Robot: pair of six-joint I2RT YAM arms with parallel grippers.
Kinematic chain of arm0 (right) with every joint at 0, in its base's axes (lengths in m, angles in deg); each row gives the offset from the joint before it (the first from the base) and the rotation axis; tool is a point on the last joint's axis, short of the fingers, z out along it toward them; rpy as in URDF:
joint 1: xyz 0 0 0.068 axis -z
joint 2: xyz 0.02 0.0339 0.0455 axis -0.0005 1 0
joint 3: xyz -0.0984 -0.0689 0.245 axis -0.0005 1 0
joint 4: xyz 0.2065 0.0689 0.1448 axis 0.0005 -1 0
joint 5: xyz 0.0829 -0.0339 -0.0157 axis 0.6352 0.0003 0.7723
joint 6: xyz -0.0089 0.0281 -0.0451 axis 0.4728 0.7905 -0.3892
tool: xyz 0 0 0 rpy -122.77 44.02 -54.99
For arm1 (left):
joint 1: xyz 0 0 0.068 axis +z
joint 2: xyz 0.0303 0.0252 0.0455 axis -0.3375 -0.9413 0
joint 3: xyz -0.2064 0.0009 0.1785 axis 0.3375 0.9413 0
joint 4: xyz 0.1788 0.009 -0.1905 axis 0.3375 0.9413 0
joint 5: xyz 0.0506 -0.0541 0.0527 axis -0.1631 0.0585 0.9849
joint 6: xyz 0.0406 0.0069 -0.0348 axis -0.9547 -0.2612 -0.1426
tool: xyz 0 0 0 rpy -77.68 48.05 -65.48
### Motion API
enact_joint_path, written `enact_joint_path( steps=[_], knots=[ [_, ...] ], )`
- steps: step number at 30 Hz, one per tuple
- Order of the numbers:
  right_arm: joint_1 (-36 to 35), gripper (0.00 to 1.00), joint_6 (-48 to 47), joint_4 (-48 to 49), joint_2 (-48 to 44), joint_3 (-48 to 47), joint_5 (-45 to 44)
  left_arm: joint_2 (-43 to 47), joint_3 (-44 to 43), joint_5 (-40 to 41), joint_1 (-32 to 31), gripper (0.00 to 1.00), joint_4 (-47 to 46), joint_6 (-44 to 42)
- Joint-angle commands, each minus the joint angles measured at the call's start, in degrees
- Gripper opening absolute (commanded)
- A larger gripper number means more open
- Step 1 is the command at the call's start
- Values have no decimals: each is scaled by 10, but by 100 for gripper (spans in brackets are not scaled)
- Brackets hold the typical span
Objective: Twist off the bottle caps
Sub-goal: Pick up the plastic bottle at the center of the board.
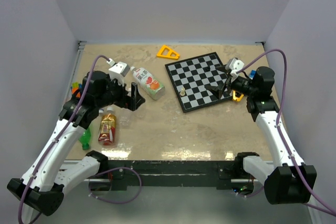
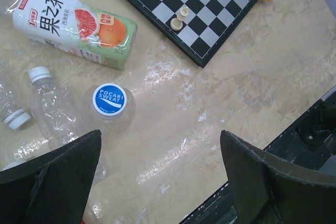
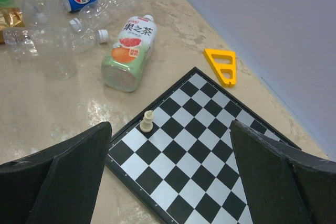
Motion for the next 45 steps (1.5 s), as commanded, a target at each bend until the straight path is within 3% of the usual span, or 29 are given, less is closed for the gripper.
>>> enact_joint_path(
  steps=[1, 9, 16, 23, 32, 38, 45],
  knots=[
    [1, 98, -7, 4, 5, -5, 13, -11, -22, 6, -15, 99, 7, 8],
    [1, 98, -9, 1, 5, -5, 16, -53, -51, 63, -49, 95, 18, 14],
    [0, 98, -13, -5, 10, -8, 15, -106, -106, 160, -54, 85, 55, -3],
    [0, 98, -14, -5, 10, -8, 15, -144, -122, 185, -59, 68, 68, -11],
    [1, 98, -15, -7, 13, -8, 15, -173, -126, 192, -61, 63, 78, -18],
    [1, 98, -15, -7, 13, -9, 15, -184, -126, 189, -63, 54, 77, -18],
    [0, 98, -16, -7, 12, -9, 16, -197, -128, 200, -67, 53, 86, -20]
  ],
)
